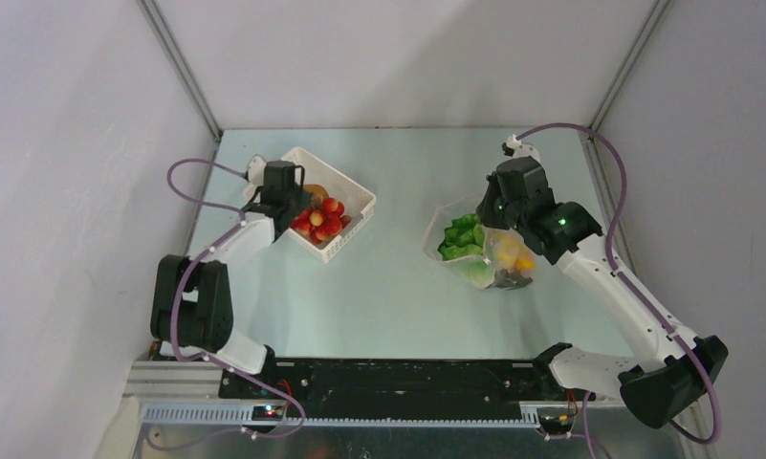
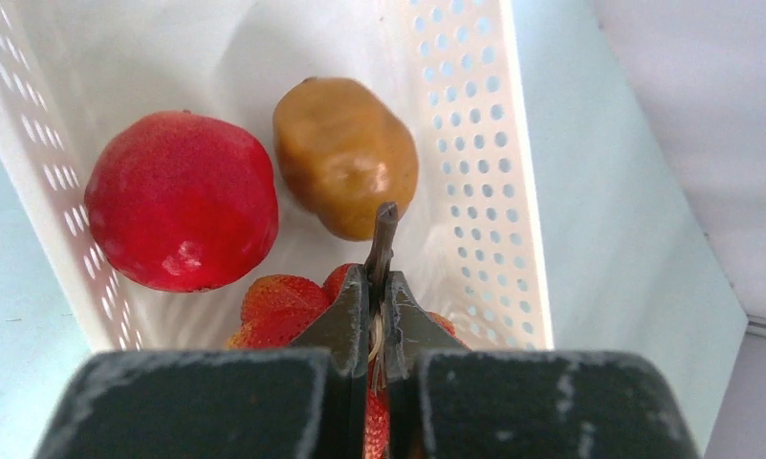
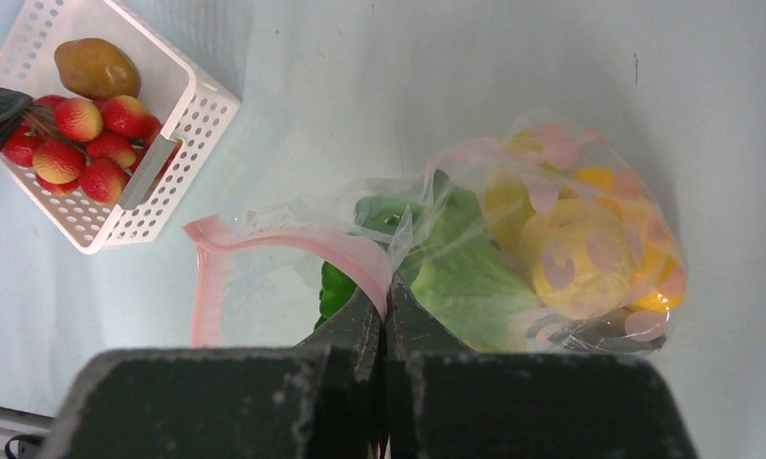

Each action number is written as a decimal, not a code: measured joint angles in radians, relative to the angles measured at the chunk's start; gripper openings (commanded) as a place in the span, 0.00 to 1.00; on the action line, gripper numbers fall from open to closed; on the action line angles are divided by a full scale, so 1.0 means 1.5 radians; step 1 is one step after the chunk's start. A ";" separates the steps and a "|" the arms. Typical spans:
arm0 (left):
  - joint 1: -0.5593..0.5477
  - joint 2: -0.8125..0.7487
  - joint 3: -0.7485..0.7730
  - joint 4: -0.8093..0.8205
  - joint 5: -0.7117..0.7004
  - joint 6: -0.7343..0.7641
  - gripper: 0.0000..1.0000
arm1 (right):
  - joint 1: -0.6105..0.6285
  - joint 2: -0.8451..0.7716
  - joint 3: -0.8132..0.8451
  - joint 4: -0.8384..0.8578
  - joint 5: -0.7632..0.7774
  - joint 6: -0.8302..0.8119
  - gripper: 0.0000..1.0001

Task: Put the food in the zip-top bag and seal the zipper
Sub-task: Pick up the fake fruit from the bin, then place the fake fruit in the zipper food storage bag.

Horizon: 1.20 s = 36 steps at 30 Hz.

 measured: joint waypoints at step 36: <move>-0.088 -0.372 -0.023 0.075 -0.011 0.136 0.00 | -0.002 -0.051 -0.020 0.095 -0.167 0.018 0.00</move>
